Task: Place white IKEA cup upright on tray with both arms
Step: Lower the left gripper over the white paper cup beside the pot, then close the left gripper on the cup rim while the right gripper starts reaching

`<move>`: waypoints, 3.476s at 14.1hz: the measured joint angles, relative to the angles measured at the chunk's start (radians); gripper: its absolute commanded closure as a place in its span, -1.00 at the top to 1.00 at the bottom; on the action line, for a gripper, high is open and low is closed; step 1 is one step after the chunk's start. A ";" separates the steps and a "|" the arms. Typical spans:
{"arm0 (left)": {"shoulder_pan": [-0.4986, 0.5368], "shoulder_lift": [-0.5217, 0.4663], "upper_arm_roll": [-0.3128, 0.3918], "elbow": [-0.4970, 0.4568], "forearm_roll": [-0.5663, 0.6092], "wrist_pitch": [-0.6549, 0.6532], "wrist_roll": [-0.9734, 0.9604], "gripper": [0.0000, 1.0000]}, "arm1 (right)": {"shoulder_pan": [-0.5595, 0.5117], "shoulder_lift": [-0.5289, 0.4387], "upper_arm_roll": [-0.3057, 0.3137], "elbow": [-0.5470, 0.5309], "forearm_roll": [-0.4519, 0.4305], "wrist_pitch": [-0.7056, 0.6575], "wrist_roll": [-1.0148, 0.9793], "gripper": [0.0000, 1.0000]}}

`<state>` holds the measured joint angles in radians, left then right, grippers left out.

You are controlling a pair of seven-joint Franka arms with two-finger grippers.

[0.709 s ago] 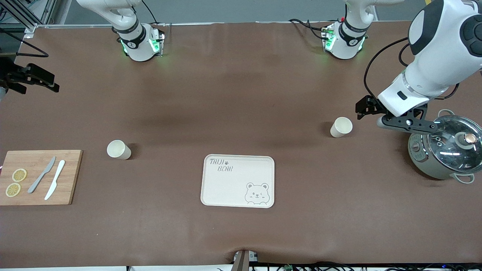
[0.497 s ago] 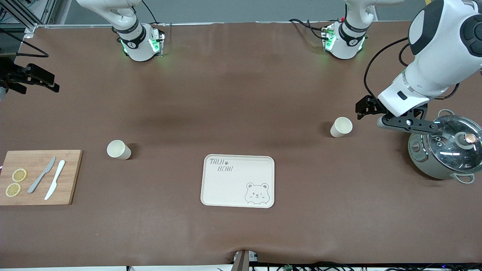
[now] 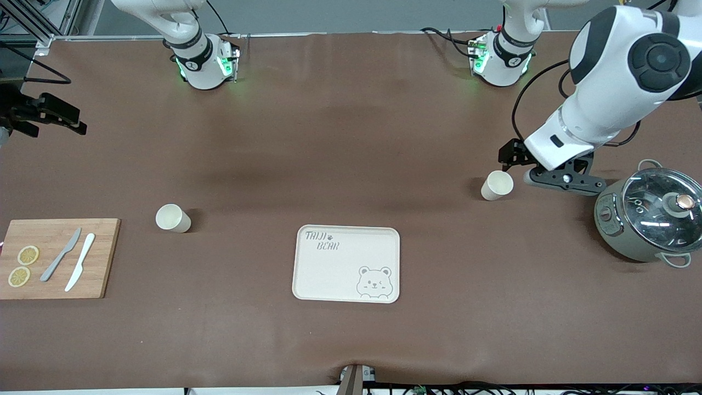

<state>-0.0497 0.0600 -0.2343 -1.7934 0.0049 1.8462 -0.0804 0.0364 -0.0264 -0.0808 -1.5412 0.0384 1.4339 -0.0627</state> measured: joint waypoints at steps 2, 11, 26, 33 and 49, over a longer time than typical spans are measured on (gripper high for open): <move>0.005 -0.025 0.000 -0.095 0.003 0.088 0.020 1.00 | 0.000 0.002 0.000 0.000 0.000 0.000 0.000 1.00; 0.069 -0.121 0.000 -0.432 0.011 0.340 0.178 1.00 | 0.000 0.005 0.000 0.000 0.000 0.000 0.000 1.00; 0.143 -0.117 0.000 -0.751 0.011 0.698 0.287 1.00 | 0.000 0.020 0.001 -0.002 0.000 -0.005 0.000 1.00; 0.207 -0.017 -0.001 -0.753 0.011 0.829 0.361 1.00 | -0.014 0.084 -0.003 -0.003 -0.002 -0.005 0.000 1.00; 0.204 0.149 -0.007 -0.693 0.011 0.960 0.357 -1.00 | -0.019 0.202 -0.003 -0.003 -0.017 0.002 0.000 1.00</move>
<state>0.1544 0.2089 -0.2418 -2.4864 0.0163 2.8062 0.2766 0.0175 0.1758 -0.0835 -1.5447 0.0219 1.4361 -0.0627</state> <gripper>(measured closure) 0.308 0.000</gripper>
